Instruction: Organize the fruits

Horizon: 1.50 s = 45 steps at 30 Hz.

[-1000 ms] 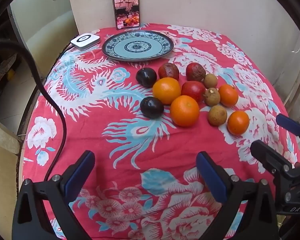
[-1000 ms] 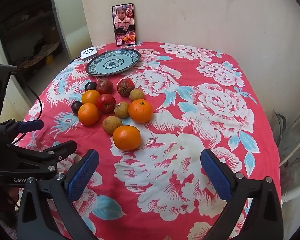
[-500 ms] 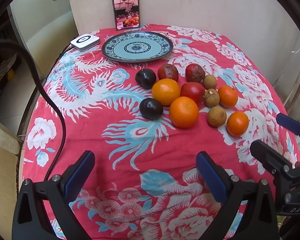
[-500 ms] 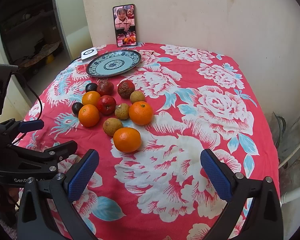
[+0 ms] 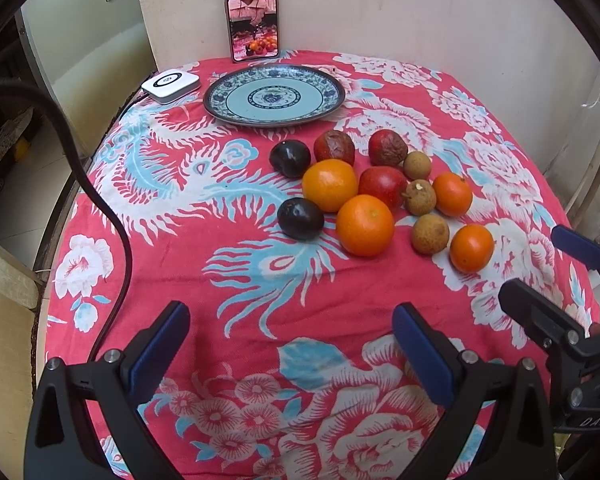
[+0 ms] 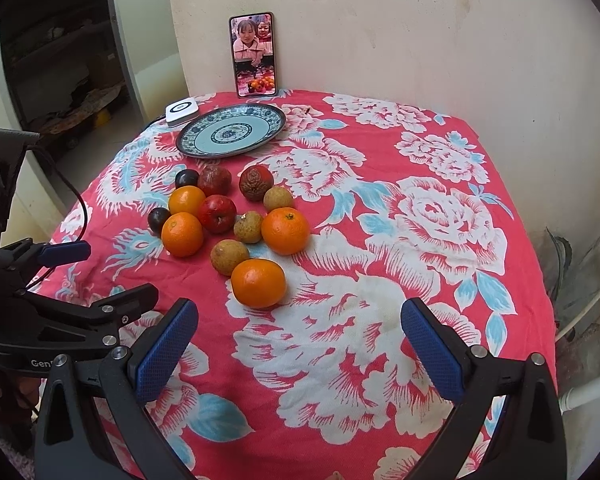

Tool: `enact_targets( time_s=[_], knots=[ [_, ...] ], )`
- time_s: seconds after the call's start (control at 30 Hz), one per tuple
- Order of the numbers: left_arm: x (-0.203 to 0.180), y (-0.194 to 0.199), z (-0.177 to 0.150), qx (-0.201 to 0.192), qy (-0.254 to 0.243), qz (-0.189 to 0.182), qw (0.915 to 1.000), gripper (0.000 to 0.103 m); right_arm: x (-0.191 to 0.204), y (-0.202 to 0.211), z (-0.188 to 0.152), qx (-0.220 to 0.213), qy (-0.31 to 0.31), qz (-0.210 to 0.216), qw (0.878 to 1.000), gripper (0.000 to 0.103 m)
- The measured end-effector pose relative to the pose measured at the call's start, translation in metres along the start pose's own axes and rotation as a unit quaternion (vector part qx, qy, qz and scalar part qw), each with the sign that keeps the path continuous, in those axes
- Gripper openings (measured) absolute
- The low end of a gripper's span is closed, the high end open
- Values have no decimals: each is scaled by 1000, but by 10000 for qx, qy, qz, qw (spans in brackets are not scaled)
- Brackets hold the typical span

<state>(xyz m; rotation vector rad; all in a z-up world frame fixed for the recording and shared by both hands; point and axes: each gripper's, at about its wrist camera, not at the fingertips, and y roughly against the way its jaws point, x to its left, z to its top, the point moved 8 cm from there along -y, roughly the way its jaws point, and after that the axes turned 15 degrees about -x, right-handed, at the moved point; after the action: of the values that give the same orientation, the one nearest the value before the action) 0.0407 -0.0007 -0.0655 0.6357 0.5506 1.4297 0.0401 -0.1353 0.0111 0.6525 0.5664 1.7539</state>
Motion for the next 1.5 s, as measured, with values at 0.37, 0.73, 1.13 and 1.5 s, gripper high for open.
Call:
enact_targets(
  time_s=[0.37, 0.73, 1.13, 1.5],
  knots=[
    [1, 1, 1, 4, 17, -9, 10000, 103, 0, -1, -1, -5, 4, 8, 10000, 103],
    [3, 2, 2, -7, 17, -16, 10000, 103, 0, -1, -1, -5, 8, 4, 10000, 103],
    [6, 4, 1, 0, 25, -36, 10000, 103, 1, -1, -2, -2, 11, 1, 10000, 103],
    [9, 5, 1, -8, 33, 11, 10000, 103, 1, 0, -1, -22, 17, 6, 10000, 103]
  ],
)
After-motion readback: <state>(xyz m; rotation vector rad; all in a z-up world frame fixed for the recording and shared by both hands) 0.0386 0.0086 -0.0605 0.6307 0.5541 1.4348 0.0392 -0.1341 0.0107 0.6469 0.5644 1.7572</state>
